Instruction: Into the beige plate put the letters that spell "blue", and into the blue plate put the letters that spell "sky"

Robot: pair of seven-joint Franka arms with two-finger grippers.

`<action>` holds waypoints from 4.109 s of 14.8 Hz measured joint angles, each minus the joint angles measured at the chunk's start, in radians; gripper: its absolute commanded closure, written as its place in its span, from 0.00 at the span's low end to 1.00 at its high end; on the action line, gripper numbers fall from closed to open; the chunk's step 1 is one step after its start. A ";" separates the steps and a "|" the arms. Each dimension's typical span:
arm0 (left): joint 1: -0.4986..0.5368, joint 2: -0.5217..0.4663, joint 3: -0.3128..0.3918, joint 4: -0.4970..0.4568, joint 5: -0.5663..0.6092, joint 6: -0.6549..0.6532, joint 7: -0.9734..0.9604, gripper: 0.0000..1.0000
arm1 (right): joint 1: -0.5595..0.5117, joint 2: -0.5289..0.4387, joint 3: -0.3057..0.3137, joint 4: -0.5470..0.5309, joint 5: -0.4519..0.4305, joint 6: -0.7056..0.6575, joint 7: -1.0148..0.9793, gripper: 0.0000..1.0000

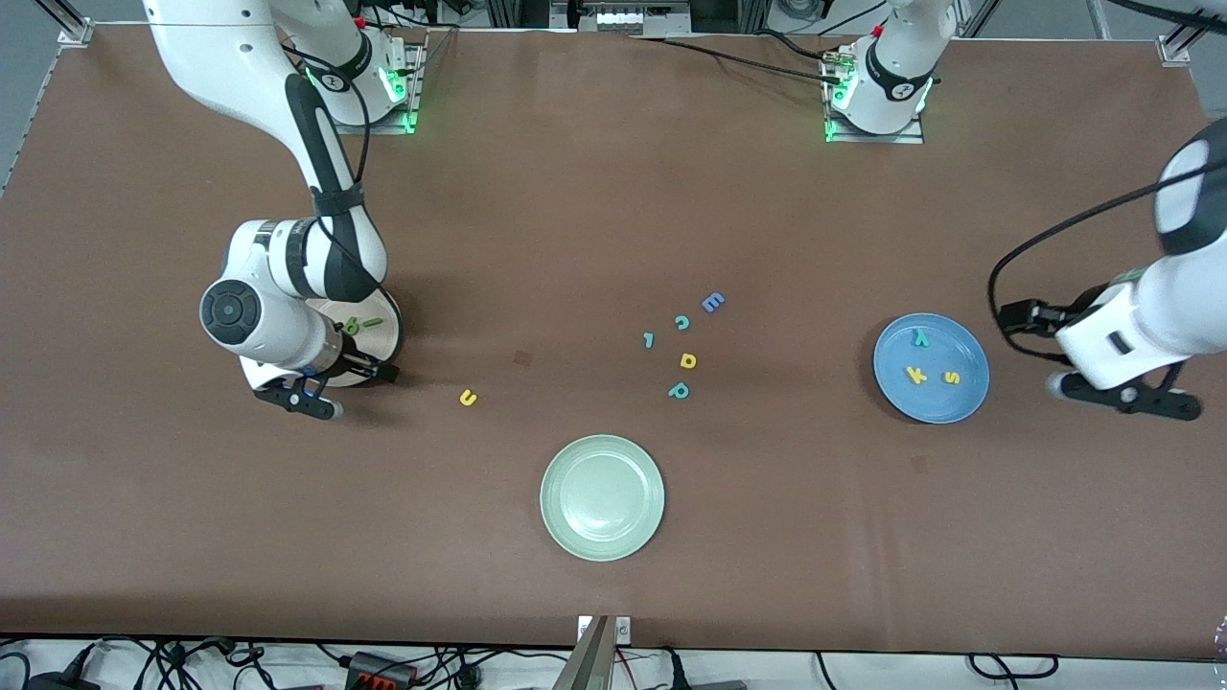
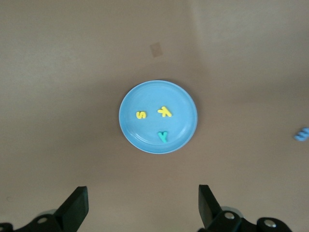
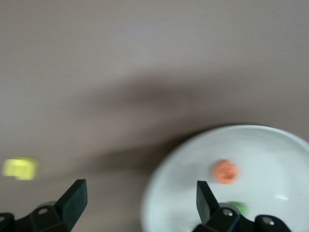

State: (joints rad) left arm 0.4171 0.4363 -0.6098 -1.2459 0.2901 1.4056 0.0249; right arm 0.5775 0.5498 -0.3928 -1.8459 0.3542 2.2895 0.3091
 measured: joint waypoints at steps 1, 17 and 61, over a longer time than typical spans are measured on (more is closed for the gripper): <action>-0.003 -0.024 0.014 0.017 -0.032 -0.002 0.000 0.00 | 0.016 0.017 0.001 0.034 0.015 0.000 0.034 0.00; -0.450 -0.493 0.610 -0.505 -0.260 0.360 0.003 0.00 | 0.132 0.272 0.005 0.293 0.024 0.009 0.475 0.00; -0.464 -0.466 0.623 -0.459 -0.275 0.272 0.002 0.00 | 0.087 -0.019 -0.262 -0.153 0.035 -0.196 -0.239 0.81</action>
State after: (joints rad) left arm -0.0467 -0.0293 0.0128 -1.7044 0.0150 1.6774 0.0267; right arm 0.6646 0.5312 -0.6552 -1.9992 0.3888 2.0932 0.0702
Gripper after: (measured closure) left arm 0.000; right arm 0.740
